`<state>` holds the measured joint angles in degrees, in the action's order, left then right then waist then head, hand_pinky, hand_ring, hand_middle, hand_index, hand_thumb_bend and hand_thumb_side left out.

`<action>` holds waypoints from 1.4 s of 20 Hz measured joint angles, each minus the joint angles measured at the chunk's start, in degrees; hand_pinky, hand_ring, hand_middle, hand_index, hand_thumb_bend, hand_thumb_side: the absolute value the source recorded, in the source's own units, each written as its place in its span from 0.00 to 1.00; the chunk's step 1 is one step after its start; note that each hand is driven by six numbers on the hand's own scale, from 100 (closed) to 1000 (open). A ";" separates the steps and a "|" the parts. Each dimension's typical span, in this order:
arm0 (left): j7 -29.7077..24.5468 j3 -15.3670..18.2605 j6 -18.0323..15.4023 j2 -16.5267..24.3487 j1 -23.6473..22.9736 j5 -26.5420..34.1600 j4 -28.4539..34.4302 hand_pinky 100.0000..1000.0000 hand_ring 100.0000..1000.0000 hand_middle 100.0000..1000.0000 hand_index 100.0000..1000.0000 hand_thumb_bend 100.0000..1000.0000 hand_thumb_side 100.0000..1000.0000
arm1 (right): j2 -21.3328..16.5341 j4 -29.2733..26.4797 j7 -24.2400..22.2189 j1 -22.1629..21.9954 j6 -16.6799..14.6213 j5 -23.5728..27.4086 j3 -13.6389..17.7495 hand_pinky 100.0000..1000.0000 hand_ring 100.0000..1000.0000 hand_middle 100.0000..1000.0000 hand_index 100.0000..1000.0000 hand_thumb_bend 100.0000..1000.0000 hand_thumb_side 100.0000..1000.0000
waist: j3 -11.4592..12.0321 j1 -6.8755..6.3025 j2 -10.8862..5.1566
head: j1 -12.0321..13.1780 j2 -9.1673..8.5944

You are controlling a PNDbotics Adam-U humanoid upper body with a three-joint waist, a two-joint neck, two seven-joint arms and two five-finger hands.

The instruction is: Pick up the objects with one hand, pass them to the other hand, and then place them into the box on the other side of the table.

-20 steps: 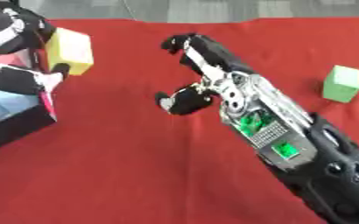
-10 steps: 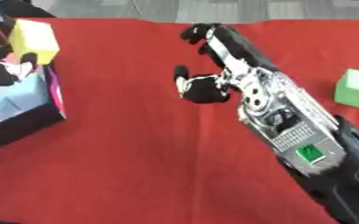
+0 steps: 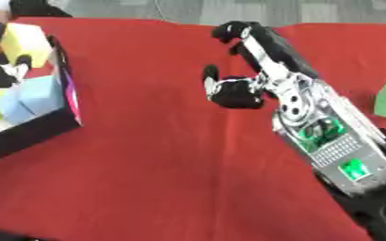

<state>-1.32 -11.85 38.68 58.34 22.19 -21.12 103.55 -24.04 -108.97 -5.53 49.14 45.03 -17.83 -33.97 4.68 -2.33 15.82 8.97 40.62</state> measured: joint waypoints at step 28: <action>-12.91 0.05 3.45 -1.97 0.15 -13.70 -10.39 0.84 0.86 0.75 0.80 0.32 0.37 | -0.04 -1.28 0.68 0.22 0.11 0.74 0.70 0.92 0.77 0.78 0.83 0.00 0.00 | -0.26 0.33 0.00 | 0.95 0.00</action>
<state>-14.23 -11.80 42.13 56.37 22.33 -34.81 93.16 -24.08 -110.25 -4.85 49.36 45.14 -17.09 -33.27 4.42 -2.01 15.82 9.92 40.62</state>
